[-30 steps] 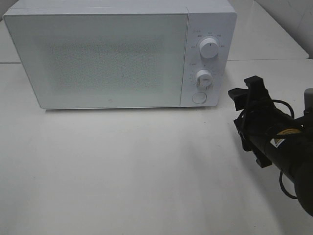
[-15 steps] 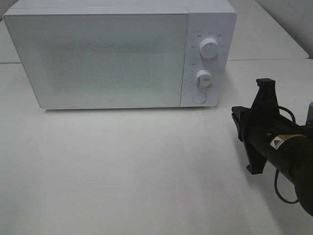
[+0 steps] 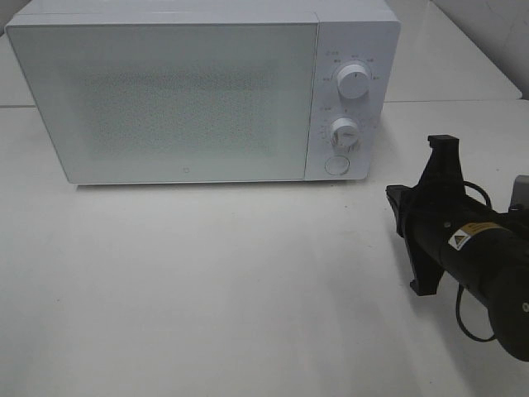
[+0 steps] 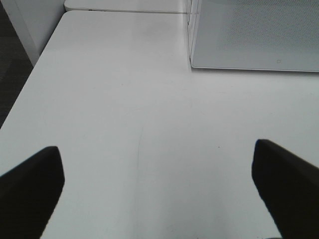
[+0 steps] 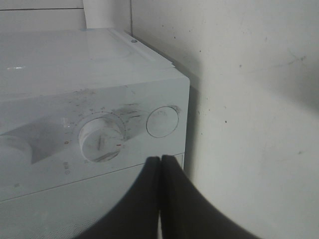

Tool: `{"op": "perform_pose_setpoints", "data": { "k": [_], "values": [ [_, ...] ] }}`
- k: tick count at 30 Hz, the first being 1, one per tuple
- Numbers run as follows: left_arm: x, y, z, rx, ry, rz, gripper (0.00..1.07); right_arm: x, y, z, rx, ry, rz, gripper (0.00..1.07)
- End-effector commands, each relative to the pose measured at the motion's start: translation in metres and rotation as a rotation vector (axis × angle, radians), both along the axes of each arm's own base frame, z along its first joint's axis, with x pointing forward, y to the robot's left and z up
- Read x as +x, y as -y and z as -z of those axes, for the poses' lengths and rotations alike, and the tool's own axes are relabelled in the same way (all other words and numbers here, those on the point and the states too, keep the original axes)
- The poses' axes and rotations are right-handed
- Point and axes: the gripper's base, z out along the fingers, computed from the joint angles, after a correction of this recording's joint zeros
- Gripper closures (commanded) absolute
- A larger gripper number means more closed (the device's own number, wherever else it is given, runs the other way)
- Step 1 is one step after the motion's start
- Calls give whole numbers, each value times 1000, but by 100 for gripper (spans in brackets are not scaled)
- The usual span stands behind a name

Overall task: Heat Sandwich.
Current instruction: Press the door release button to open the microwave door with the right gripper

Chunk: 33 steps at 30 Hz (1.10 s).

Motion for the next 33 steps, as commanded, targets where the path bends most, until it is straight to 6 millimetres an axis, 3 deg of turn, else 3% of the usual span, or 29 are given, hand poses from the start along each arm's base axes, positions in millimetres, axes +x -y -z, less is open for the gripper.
{"op": "perform_pose_setpoints", "data": {
  "k": [1,22,33],
  "values": [
    [-1,0,0,-1,6,-2,9,10,-9,5,17,-5,-8,107],
    [-1,0,0,-1,6,-2,9,65,-47,27,69,-52,39,107],
    [-1,0,0,-1,6,-2,9,98,-48,32,52,-70,54,107]
  ]
}}
